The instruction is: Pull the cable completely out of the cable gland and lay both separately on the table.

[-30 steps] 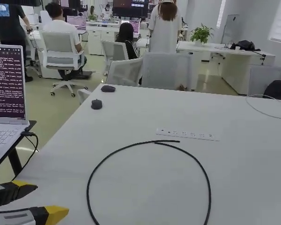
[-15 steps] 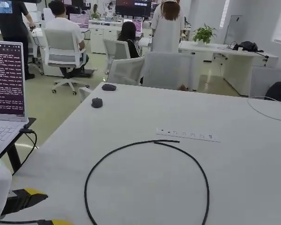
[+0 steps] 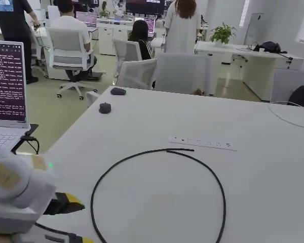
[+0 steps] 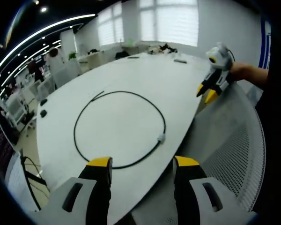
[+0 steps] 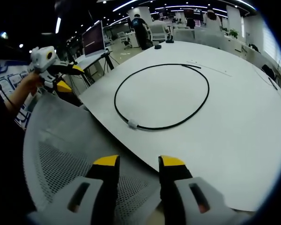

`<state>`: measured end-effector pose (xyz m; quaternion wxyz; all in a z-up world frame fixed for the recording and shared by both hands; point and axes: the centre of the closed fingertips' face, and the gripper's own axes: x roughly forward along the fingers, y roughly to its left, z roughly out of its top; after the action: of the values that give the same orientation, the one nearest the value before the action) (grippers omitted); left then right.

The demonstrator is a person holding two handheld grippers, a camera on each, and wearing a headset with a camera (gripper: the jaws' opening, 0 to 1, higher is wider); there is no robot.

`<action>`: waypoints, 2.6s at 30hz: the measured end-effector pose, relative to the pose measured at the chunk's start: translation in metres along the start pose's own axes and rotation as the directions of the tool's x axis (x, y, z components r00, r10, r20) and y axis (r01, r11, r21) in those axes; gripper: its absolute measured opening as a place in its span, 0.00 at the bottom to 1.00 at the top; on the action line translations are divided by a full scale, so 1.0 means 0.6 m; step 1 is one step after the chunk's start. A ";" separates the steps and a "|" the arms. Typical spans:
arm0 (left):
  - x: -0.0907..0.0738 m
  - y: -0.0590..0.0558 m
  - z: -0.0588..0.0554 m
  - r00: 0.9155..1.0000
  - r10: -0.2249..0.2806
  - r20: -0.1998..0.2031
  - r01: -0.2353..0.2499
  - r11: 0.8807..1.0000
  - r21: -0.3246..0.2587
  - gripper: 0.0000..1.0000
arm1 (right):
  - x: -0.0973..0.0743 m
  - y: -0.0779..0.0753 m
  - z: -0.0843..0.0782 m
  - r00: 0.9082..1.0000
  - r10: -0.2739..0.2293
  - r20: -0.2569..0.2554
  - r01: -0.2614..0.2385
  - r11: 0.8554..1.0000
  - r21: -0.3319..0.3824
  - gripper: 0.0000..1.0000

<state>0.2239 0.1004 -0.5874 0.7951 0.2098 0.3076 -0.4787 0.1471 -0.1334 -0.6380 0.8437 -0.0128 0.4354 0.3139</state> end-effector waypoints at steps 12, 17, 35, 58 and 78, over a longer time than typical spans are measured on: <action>0.144 -0.030 0.029 0.978 -0.180 -0.105 0.190 0.977 0.098 0.46 | -0.012 0.028 0.013 0.999 -0.002 0.045 0.003 1.000 -0.022 0.34; 0.219 -0.067 0.001 0.946 -0.261 -0.192 0.288 0.949 0.129 0.42 | -0.019 0.032 0.018 0.998 -0.006 0.067 0.007 1.000 -0.026 0.33; 0.339 -0.096 -0.060 0.904 -0.277 -0.325 0.311 0.949 0.056 0.29 | -0.053 0.026 0.022 0.990 -0.027 0.140 0.026 1.000 0.011 0.31; 0.184 -0.142 0.071 0.941 -0.306 -0.148 0.332 0.920 0.208 0.16 | 0.004 0.061 0.072 0.990 0.141 0.024 -0.132 0.965 -0.227 0.26; 0.109 -0.164 0.127 0.986 -0.151 -0.076 0.169 0.853 0.494 0.16 | 0.054 0.145 0.135 0.817 0.466 -0.341 -0.571 0.740 -0.357 0.17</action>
<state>0.1814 -0.0335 -0.5816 0.6659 0.3898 0.2035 -0.6026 0.1726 -0.0227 -0.5901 0.6399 -0.1181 0.4324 0.6242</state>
